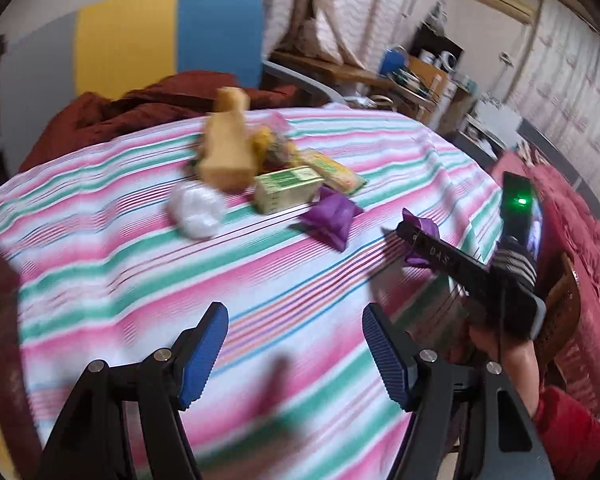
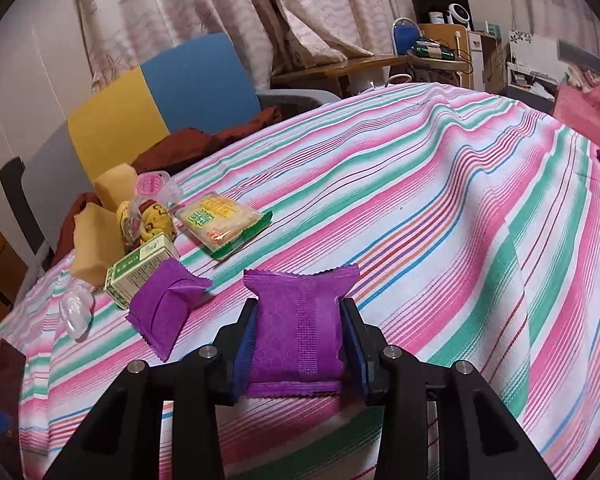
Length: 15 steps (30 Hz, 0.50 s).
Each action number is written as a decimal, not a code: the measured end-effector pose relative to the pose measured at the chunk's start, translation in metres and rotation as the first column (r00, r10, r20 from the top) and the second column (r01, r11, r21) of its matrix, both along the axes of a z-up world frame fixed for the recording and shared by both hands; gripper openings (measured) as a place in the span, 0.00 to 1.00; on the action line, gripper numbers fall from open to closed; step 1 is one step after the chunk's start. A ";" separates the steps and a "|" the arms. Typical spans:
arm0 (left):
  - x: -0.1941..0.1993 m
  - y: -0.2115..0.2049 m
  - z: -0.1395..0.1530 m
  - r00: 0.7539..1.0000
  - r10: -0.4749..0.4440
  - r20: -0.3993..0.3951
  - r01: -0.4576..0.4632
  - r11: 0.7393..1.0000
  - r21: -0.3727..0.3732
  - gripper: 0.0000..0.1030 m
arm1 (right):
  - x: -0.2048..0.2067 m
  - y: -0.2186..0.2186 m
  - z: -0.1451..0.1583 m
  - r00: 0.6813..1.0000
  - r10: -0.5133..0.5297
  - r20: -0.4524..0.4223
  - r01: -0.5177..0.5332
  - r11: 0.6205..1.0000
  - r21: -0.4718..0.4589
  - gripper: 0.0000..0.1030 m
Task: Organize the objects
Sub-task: 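Grasp a purple packet with the right tool while the left tool grasps another purple packet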
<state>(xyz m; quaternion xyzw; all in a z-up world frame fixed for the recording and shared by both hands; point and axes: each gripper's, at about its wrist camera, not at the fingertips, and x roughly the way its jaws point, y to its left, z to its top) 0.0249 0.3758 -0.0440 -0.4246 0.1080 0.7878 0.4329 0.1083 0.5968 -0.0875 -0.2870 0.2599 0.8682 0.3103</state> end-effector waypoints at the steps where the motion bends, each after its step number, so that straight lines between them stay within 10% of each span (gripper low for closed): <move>1: -0.004 0.011 -0.003 1.000 -0.013 0.005 0.013 1.000 -0.006 0.69 | 0.001 0.000 0.000 1.000 -0.006 -0.006 0.006 1.000 0.000 0.40; 15: -0.028 0.118 -0.034 0.949 -0.200 -0.242 0.168 0.975 -0.146 0.69 | 0.008 0.006 -0.005 0.997 -0.061 -0.052 0.061 0.998 -0.011 0.38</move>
